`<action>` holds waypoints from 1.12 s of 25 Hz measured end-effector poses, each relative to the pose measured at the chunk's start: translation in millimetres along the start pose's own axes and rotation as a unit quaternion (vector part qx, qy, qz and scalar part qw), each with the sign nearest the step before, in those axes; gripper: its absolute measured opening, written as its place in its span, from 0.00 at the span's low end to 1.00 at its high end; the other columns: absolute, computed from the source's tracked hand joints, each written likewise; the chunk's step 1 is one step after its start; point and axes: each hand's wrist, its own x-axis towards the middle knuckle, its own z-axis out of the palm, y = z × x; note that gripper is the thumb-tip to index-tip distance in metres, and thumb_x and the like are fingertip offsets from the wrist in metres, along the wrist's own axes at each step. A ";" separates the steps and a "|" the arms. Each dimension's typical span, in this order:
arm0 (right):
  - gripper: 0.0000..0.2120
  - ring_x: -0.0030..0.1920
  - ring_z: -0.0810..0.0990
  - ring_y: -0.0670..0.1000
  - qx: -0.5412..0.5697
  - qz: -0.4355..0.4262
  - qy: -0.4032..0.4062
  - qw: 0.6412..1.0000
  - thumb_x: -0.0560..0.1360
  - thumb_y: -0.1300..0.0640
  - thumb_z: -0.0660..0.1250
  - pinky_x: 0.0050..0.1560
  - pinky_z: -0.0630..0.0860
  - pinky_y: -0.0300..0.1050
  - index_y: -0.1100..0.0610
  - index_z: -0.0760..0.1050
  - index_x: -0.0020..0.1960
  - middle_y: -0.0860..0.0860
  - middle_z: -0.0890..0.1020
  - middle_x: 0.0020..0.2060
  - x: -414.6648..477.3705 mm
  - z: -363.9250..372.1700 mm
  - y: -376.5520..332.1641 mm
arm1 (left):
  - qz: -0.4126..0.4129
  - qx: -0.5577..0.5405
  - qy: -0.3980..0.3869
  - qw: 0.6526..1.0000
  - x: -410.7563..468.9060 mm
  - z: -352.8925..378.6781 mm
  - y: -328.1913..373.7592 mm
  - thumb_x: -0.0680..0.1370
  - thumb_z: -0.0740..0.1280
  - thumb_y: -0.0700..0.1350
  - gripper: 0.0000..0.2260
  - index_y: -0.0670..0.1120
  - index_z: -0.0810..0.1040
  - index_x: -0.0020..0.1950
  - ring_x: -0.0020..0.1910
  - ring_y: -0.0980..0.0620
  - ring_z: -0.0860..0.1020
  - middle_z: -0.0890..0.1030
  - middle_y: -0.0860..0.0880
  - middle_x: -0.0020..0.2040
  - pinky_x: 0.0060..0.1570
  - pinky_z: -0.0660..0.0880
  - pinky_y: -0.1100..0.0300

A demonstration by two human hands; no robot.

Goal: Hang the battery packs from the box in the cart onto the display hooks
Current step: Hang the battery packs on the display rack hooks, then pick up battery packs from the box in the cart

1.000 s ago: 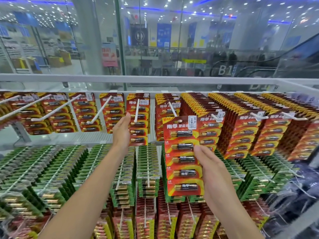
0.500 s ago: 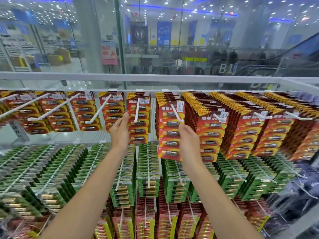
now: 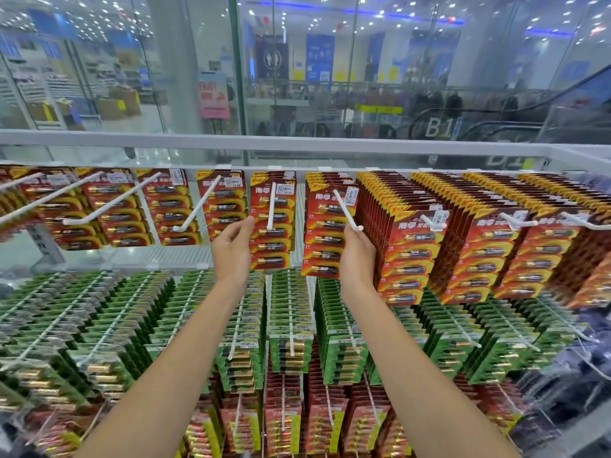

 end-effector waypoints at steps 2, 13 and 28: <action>0.10 0.38 0.74 0.47 -0.039 -0.014 0.011 0.999 0.86 0.49 0.58 0.41 0.68 0.45 0.49 0.78 0.55 0.46 0.76 0.39 -5.7 -4.1 3.7 | 0.005 0.003 0.004 1.000 -3.0 -4.2 -1.1 0.83 0.68 0.50 0.06 0.54 0.84 0.50 0.47 0.52 0.84 0.86 0.55 0.44 0.47 0.81 0.57; 0.14 0.60 0.75 0.38 -0.124 -0.010 -0.010 0.992 0.85 0.46 0.60 0.58 0.69 0.40 0.44 0.73 0.70 0.38 0.76 0.64 -99.1 -69.3 49.0 | -0.072 -0.037 -0.057 0.995 -119.5 -59.9 -16.0 0.85 0.63 0.52 0.15 0.45 0.83 0.62 0.56 0.49 0.86 0.87 0.48 0.56 0.59 0.79 0.51; 0.05 0.52 0.80 0.40 -0.136 0.090 0.367 0.916 0.83 0.57 0.66 0.47 0.70 0.30 0.54 0.80 0.55 0.47 0.83 0.51 -269.6 -361.1 131.3 | -0.305 0.005 -0.358 0.883 -353.6 74.9 -123.7 0.86 0.60 0.42 0.13 0.42 0.83 0.53 0.46 0.45 0.86 0.88 0.45 0.49 0.47 0.81 0.55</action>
